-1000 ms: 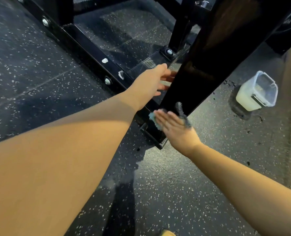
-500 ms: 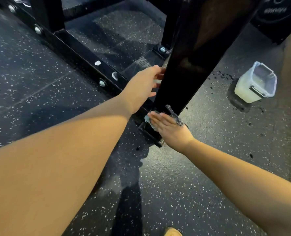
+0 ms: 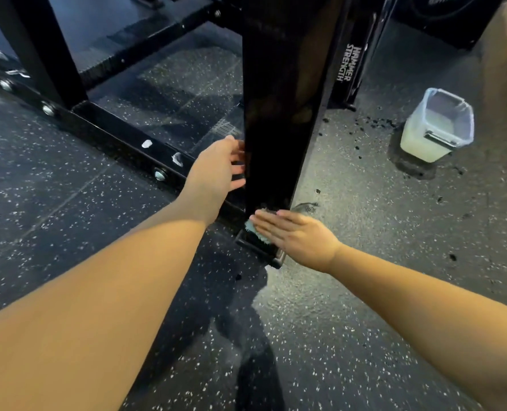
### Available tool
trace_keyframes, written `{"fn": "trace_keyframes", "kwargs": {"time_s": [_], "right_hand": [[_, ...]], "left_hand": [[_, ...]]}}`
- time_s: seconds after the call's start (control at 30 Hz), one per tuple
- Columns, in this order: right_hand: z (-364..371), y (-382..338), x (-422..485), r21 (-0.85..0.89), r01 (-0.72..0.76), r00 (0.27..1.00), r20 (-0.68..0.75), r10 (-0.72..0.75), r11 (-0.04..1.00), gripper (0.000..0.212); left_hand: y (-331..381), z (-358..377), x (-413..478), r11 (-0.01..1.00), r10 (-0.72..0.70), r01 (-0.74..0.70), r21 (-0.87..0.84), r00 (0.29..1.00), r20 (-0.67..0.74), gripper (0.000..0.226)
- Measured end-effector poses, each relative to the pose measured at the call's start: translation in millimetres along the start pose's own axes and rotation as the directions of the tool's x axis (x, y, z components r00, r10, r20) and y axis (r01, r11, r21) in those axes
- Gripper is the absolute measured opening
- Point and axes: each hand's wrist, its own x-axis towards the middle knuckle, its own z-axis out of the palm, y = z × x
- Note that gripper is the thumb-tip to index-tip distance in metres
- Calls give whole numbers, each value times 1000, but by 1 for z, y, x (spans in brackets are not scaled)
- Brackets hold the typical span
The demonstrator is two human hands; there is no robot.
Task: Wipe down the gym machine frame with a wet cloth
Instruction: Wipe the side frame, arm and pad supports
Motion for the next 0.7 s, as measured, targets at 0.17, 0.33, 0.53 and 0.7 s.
{"fn": "trace_keyframes", "kwargs": {"time_s": [0.17, 0.33, 0.53, 0.7], "right_hand": [[-19, 18, 9, -57, -251, 960, -140, 241, 966, 53], [-19, -11, 2, -11, 45, 949, 313, -39, 999, 57], [-23, 13, 13, 6, -232, 971, -62, 232, 973, 54], [-29, -4, 12, -95, -14, 983, 183, 31, 995, 58]], "left_hand": [[1, 6, -7, 1000, 12, -13, -7, 999, -40, 30], [-8, 1, -19, 994, 85, -85, 71, 996, 0, 33], [-8, -1, -19, 991, 104, -104, 80, 995, 4, 31], [-8, -1, -20, 992, 97, -97, 78, 995, 5, 29]]}}
